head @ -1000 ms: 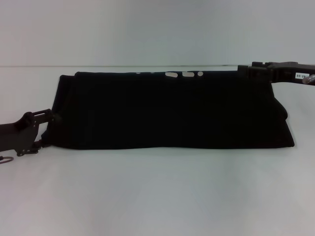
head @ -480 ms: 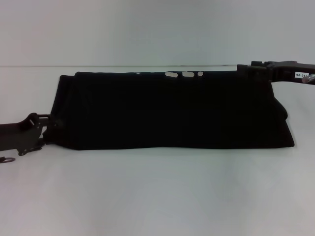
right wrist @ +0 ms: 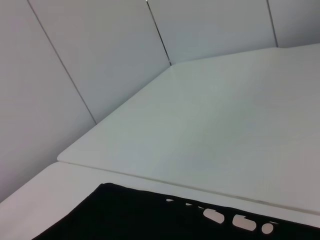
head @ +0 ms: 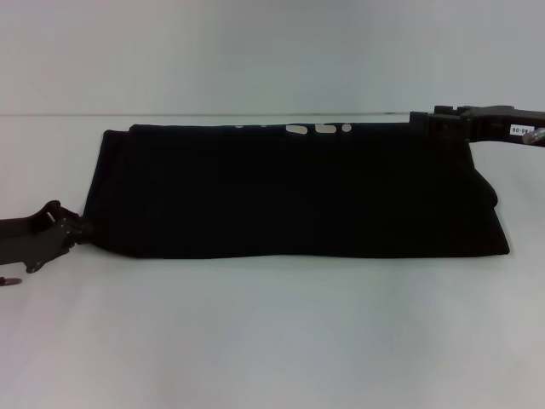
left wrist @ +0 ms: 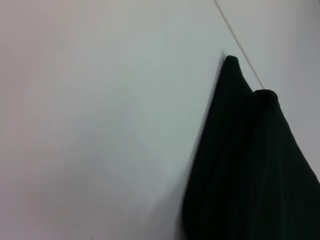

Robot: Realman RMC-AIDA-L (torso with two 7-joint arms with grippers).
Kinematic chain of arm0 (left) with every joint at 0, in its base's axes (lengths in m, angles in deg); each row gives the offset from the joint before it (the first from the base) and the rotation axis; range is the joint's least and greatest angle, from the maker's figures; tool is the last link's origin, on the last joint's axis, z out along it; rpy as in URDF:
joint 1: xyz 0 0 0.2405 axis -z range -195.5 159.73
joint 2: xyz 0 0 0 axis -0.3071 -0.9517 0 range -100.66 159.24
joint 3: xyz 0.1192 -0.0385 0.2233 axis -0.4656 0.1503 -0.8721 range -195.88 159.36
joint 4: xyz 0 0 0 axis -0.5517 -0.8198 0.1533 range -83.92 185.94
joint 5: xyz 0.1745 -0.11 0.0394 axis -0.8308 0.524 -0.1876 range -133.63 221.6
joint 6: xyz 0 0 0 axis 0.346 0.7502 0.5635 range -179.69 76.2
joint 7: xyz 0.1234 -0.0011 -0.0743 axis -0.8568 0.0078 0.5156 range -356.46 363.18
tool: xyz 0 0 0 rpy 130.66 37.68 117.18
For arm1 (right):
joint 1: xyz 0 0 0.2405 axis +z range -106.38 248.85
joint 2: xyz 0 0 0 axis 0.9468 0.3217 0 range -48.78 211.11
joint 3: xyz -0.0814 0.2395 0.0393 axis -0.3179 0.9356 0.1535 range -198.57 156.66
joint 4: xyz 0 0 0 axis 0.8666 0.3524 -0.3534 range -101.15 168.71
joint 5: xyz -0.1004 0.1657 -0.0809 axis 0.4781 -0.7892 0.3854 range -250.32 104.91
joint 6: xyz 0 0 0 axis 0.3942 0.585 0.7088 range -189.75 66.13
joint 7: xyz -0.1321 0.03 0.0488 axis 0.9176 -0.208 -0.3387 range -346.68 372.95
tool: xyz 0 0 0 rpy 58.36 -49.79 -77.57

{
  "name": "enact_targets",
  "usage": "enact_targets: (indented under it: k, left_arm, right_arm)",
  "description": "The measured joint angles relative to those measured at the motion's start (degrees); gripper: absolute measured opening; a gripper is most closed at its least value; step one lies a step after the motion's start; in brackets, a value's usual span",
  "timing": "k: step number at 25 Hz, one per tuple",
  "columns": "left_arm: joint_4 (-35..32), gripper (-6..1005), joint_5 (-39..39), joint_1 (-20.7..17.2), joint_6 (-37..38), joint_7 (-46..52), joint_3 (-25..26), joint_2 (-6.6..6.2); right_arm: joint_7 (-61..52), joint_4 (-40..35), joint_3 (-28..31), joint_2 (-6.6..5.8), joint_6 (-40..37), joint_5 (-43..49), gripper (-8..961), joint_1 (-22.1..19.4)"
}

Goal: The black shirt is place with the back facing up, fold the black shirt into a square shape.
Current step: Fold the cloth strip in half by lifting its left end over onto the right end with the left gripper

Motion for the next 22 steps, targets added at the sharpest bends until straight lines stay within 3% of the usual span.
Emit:
enact_targets:
  k: [9, 13, 22]
  left_arm:
    - [-0.6, 27, 0.4, -0.4, -0.3, -8.6, 0.5, 0.0]
    - [-2.7, 27, 1.3, -1.6, 0.5, -14.5, 0.6, 0.24]
    - [-13.8, 27, 3.0, -9.2, 4.3, -24.8, 0.7, 0.17]
  right_arm:
    - [0.5, 0.3, 0.0, 0.65, 0.5, -1.2, 638, -0.2]
    - [0.7, 0.3, 0.1, 1.6, 1.7, -2.4, 609, -0.4]
    - [1.5, 0.4, -0.1, 3.73, 4.7, -6.2, 580, -0.5]
